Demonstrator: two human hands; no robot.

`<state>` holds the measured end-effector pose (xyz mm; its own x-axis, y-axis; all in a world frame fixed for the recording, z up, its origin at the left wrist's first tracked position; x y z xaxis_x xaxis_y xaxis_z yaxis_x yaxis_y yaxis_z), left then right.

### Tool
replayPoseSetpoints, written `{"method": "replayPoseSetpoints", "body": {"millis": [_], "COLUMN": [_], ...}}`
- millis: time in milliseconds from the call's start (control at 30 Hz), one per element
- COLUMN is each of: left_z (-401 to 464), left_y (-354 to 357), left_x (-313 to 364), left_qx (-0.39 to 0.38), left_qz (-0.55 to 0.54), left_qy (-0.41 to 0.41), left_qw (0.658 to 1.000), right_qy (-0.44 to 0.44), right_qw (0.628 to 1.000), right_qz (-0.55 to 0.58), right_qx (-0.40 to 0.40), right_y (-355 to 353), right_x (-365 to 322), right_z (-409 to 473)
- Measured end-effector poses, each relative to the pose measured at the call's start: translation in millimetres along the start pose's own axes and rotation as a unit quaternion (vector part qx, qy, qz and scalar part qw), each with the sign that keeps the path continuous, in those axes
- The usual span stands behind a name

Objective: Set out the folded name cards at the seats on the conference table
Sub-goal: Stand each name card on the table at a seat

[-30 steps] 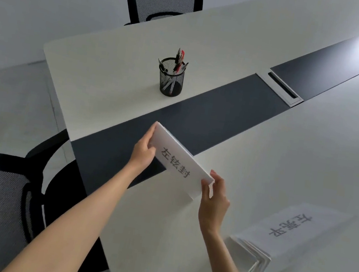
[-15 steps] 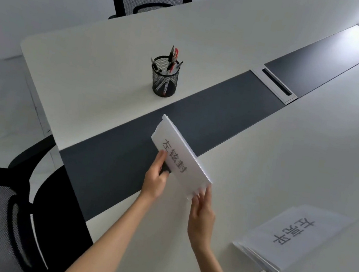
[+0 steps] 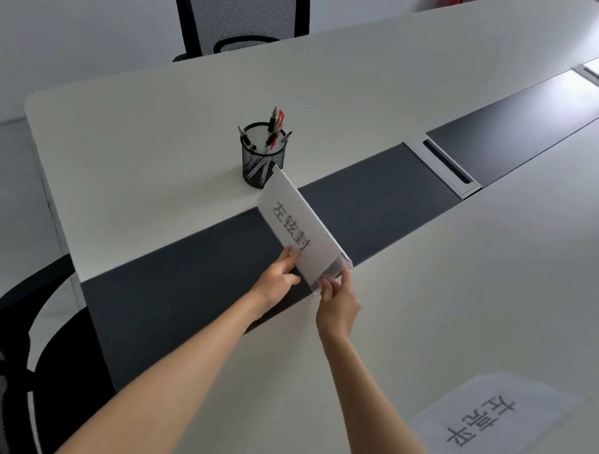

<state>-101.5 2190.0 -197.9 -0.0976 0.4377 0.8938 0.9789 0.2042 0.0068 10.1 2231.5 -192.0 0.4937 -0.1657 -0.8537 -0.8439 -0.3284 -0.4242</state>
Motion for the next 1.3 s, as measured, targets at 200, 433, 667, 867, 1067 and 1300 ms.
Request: {"method": "replayPoseSetpoints", "body": {"millis": [200,433,667,867,1067,1300], "left_z": [5,-47,-152,-184,-196,-205], "left_y": [3,7,98,175,210,224], "left_x": [8,-22,-28,-20,-20,-22], "left_qx": [-0.009,0.130,0.070,0.042,0.121,0.328], "left_qz": [0.024,0.048,0.084,0.171,0.137,0.013], "left_qy": [-0.019,-0.023,0.068,0.142,0.148,0.101], "left_qw": [0.999,0.990,0.992,0.974,0.972,0.939], "right_qy": [0.008,-0.035,-0.222,-0.103,-0.043,-0.070], "right_qw": [0.998,0.996,0.970,0.973,0.994,0.990], "right_qz": [-0.022,-0.036,-0.049,-0.144,-0.097,-0.059], "right_qx": [-0.060,-0.077,0.092,0.146,0.010,-0.109], "right_y": [-3,-47,-213,-310,-313,-316], "right_x": [1,-1,-22,54,95,97], "right_z": [-3,-87,-151,-124,-103,-89]}}
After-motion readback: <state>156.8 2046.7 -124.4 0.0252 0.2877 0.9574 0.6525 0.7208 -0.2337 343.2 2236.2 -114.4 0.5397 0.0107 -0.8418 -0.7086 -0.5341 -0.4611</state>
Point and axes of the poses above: each hand's wrist, its own z-axis towards the middle knuckle, its own y-axis out of the palm, x = y × z, the point moved 8 cm from there along z, towards the middle knuckle, and after that the axes turned 4 degrees about -x, right-handed, at the moved point
